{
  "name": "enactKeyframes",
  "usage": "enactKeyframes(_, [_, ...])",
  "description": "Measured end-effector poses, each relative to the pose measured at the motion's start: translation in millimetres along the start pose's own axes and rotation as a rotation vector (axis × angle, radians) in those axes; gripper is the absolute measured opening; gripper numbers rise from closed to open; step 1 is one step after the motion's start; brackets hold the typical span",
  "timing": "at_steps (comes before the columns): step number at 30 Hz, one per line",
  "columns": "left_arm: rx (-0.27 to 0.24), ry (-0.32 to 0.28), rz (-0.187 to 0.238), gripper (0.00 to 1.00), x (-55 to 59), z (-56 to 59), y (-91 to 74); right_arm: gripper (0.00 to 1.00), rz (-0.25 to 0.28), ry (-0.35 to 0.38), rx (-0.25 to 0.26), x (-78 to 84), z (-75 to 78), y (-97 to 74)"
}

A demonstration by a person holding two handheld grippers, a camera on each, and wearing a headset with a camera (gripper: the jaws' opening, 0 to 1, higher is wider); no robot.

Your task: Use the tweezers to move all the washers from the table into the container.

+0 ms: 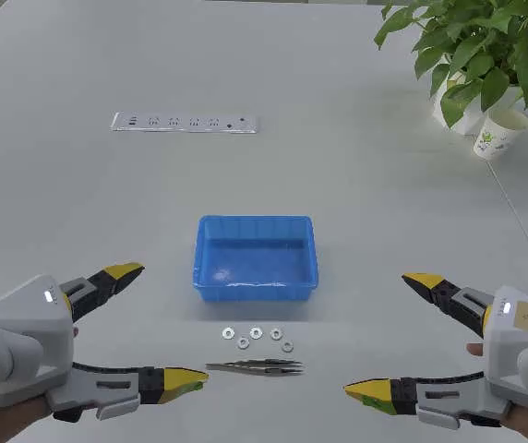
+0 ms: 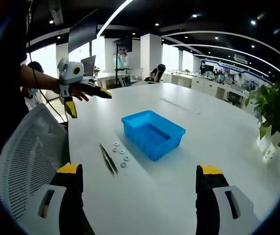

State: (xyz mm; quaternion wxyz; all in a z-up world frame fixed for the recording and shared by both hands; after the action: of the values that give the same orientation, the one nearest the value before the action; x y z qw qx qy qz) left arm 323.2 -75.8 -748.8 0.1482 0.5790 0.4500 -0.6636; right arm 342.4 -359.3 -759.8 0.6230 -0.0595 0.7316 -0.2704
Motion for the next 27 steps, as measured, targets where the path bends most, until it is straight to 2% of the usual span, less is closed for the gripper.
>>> enactKeyframes(27, [0.009,0.012,-0.002,0.99,-0.6,1.2,-1.4,0.97,-0.001,-0.002,0.002,-0.5,0.2,-0.8])
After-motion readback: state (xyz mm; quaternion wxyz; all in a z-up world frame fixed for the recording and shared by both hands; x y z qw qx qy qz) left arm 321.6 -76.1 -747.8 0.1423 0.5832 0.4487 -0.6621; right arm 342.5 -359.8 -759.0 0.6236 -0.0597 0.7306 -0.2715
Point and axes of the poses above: the centre of the closed fingertips' face, and the gripper's own axes: y roughly forward along the fingers, z roughly to its right, x roughly out of its underside, the point moved 6 cm from there along -y, roughly backward along the fingers, and after that the axes turned 11 degrees about -x, right-handed, at the moved point
